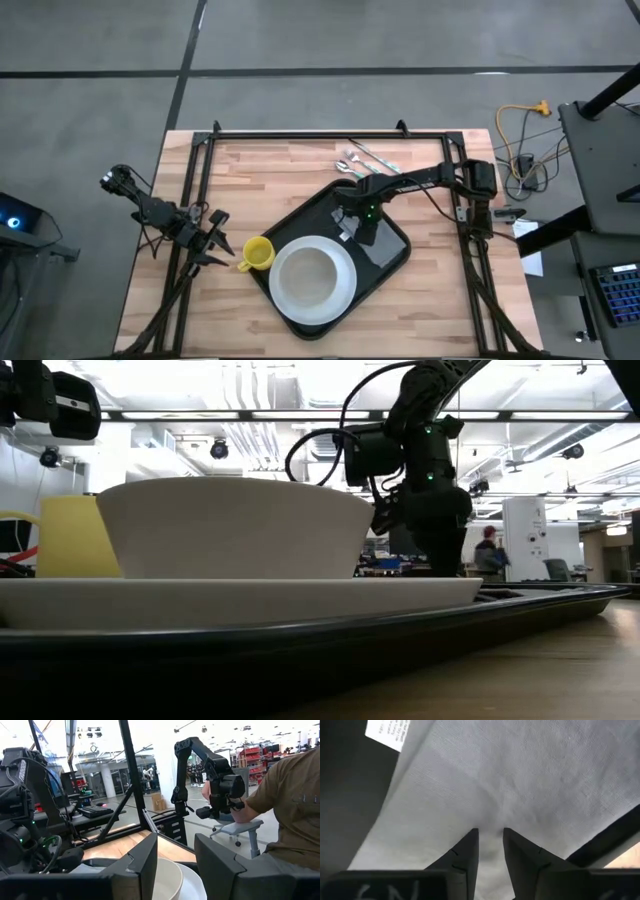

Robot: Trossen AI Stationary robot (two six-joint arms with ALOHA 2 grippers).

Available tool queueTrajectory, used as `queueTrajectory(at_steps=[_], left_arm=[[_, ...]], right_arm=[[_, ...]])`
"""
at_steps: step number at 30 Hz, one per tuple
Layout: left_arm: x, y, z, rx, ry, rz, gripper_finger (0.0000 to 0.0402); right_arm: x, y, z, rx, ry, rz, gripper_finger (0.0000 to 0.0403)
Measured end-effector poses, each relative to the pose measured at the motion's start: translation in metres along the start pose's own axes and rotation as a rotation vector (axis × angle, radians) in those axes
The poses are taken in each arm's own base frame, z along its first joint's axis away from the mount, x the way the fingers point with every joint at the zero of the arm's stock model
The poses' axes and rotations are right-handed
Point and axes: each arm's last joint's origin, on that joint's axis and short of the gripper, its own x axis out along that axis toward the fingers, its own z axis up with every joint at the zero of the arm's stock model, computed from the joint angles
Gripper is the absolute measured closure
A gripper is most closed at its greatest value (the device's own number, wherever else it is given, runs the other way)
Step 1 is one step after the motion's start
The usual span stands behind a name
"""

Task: Set up tray
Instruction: Put the gray napkin on the black tray to the right of the white plate, then put the blue fork on the gray napkin on the black tray

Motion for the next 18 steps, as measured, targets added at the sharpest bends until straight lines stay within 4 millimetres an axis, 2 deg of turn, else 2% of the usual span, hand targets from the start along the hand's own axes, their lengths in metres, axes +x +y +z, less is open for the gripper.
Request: queueTrajectory(at_steps=[7, 18], left_arm=[[0.000, 0.000, 0.000, 0.000, 0.000, 0.000, 0.0285], [0.000, 0.000, 0.000, 0.000, 0.000, 0.000, 0.0285]], right_arm=[[-0.008, 0.002, 0.006, 0.004, -0.036, 0.009, 0.0330], [-0.018, 0.005, 0.013, 0.045, -0.080, 0.024, 0.0316]])
